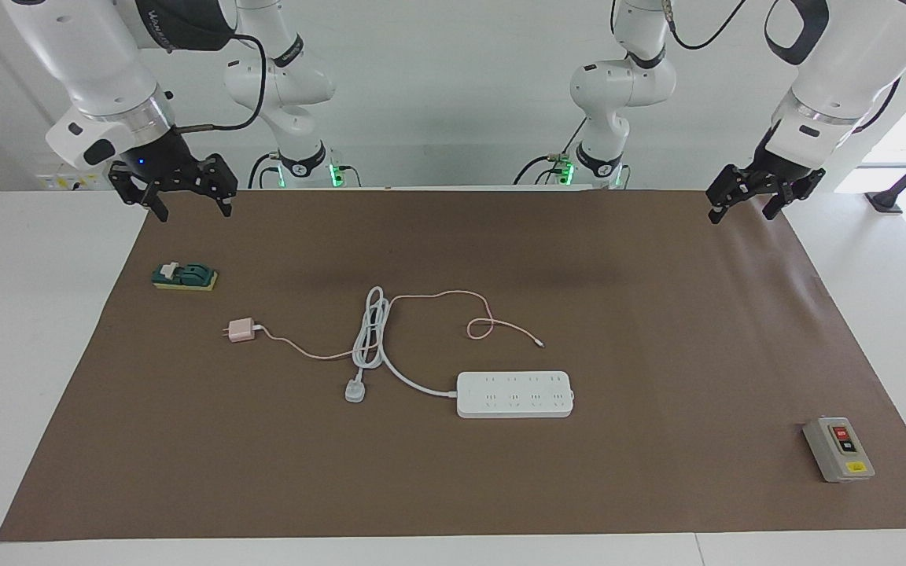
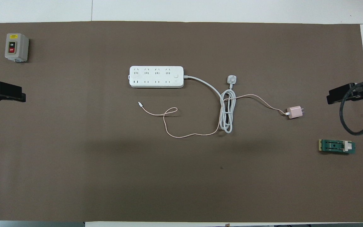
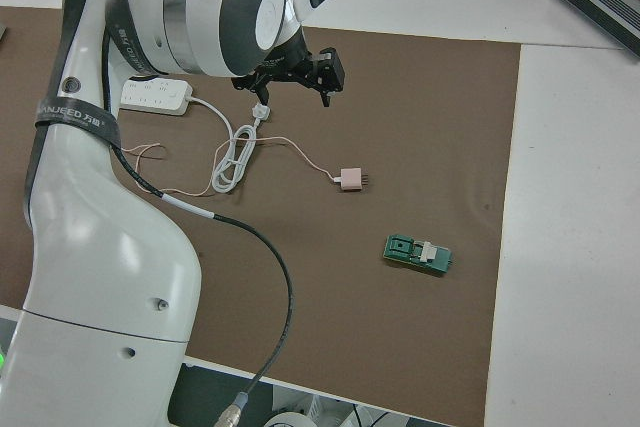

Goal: Plug charger into power strip

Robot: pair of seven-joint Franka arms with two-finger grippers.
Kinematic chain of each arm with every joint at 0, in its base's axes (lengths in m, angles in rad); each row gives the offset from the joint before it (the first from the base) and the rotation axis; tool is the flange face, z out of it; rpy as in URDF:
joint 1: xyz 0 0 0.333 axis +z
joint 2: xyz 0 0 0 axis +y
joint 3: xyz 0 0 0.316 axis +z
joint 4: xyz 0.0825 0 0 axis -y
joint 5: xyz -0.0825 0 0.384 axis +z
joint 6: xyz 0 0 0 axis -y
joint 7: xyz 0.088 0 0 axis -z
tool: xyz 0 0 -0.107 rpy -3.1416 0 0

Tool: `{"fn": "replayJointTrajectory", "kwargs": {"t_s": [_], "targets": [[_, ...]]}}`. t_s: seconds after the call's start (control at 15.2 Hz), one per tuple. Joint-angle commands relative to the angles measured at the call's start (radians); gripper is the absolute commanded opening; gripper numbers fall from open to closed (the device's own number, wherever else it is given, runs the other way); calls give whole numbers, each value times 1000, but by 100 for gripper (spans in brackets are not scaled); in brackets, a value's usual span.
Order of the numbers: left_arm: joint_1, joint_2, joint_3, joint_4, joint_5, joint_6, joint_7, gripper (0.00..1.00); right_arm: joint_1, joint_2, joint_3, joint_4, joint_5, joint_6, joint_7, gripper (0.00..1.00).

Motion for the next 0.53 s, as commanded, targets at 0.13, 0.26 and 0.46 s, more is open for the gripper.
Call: {"fn": "replayJointTrajectory", "kwargs": {"t_s": [0.13, 0.26, 0.46], "targets": [[-8, -4, 8, -5, -8, 0, -15, 100, -1, -7, 5, -11, -37, -20, 24, 100], [-6, -4, 8, -3, -8, 0, -15, 100, -2, -12, 5, -33, -34, -15, 56, 100], [-6, -4, 8, -3, -8, 3, -15, 100, -9, -39, 2, -98, 21, 19, 283, 100]]}}
